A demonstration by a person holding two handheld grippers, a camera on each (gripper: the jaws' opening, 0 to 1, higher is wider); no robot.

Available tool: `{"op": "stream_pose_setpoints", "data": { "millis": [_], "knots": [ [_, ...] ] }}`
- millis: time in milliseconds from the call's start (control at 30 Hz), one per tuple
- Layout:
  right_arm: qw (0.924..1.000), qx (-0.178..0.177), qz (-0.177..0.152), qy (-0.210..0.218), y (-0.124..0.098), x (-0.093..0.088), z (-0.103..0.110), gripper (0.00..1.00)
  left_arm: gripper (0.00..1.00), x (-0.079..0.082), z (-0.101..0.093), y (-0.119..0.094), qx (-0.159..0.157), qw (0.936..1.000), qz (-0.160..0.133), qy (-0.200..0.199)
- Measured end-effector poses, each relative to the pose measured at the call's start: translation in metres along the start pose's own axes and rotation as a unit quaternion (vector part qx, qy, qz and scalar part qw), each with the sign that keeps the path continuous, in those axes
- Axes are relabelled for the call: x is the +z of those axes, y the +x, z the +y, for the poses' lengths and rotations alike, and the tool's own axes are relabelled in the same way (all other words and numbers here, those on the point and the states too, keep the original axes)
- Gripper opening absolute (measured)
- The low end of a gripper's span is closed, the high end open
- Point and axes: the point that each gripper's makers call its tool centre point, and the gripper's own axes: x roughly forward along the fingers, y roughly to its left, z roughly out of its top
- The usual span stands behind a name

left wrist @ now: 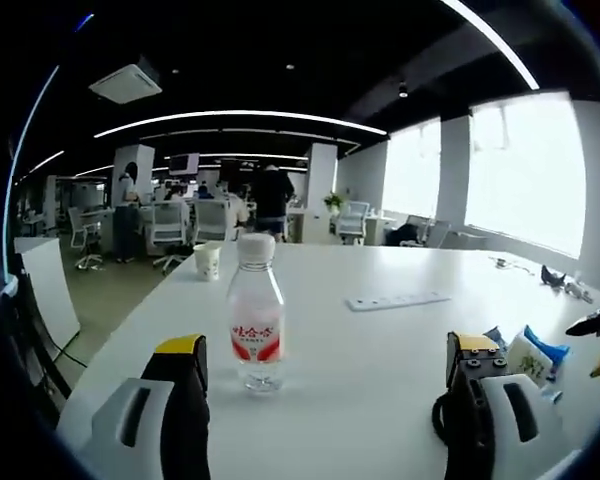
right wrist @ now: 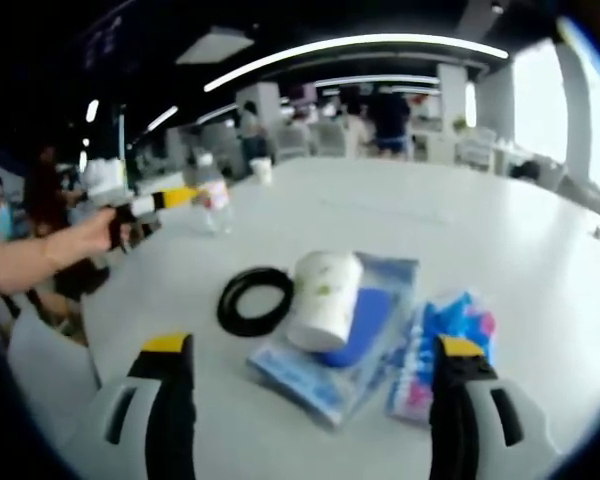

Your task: Arrange the tabletop items into an orderly group along one side of the table until the central work area is clear of visible clutter.

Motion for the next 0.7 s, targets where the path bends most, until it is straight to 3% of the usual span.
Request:
{"op": "stream_pose_setpoints", "data": {
  "millis": [267,700],
  "knots": [
    [1.0000,0.001,0.002,0.001,0.003,0.002,0.001,0.92,1.00,-0.004,-0.012,-0.017,-0.009,0.9997,0.021,0.006],
    [0.9999,-0.002,0.010,-0.004,0.016,0.005,0.000,0.84,1.00,-0.019,-0.051,-0.030,-0.063,0.9968,0.046,0.020]
  ]
}}
